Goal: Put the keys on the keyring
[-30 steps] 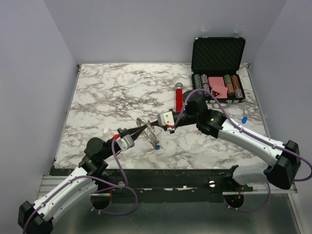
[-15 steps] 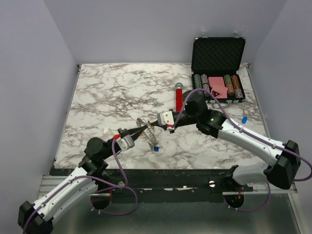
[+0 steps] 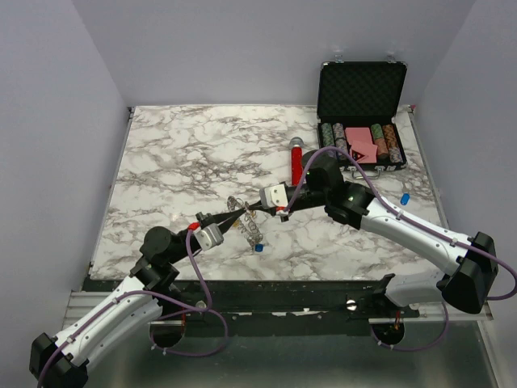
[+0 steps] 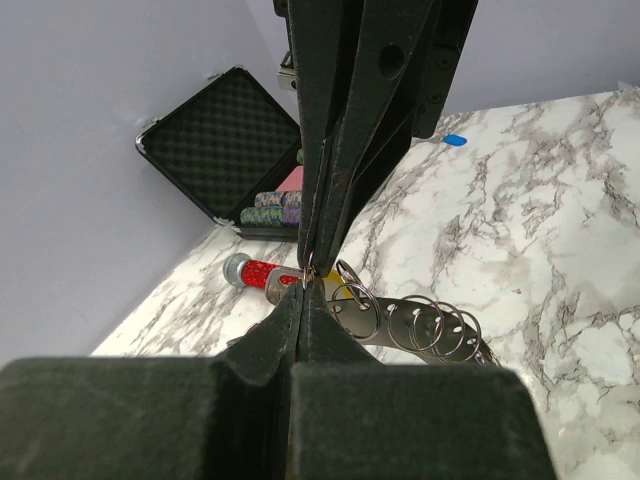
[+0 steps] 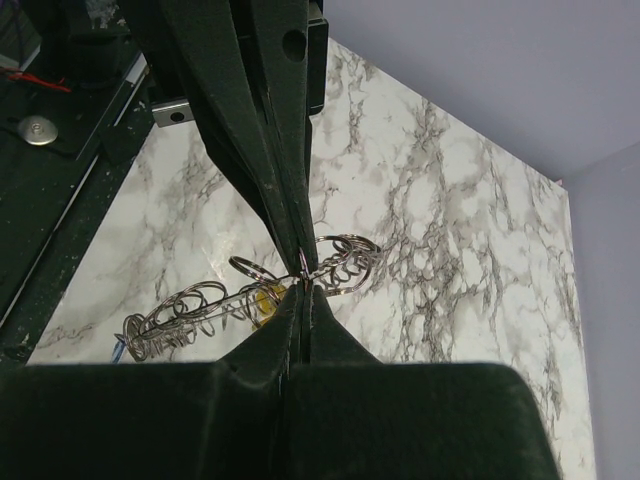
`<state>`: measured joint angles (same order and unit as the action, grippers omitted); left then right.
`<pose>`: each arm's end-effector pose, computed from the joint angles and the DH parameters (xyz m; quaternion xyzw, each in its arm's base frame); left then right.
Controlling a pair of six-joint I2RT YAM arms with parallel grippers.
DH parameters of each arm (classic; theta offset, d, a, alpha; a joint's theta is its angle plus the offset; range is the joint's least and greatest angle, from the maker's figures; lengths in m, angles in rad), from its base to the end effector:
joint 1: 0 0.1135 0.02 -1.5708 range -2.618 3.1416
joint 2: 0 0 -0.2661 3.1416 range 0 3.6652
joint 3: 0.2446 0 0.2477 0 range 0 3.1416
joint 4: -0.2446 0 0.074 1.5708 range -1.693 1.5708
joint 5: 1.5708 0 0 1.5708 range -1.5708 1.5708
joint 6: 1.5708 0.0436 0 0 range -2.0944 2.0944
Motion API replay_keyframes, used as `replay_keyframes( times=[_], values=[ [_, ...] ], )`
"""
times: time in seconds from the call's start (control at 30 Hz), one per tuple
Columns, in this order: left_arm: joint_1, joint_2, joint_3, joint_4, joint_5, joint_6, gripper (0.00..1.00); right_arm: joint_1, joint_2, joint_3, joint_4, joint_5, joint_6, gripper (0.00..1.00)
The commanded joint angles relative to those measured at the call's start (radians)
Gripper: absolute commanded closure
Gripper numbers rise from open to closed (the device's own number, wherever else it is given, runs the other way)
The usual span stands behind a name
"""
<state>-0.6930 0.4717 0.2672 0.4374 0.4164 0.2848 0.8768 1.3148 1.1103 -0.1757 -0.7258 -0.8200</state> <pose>0.0974 -0.1038 0.2706 0.4281 0.4595 -0.2811 0.7256 0.1691 0.2484 0.3413 -0.7123 0.3625 0.3087 0.5157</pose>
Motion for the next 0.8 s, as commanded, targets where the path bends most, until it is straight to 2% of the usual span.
replay_keyframes(
  times=[0.0, 0.77],
  values=[
    [0.003, -0.002, 0.038, 0.024, 0.041, 0.004, 1.00, 0.013, 0.008, 0.003, 0.031, -0.032, 0.004, 1.00],
    [0.001, 0.025, 0.076, -0.049, 0.027, 0.016, 1.00, 0.028, 0.023, 0.026, -0.008, -0.043, -0.002, 1.00]
  ],
)
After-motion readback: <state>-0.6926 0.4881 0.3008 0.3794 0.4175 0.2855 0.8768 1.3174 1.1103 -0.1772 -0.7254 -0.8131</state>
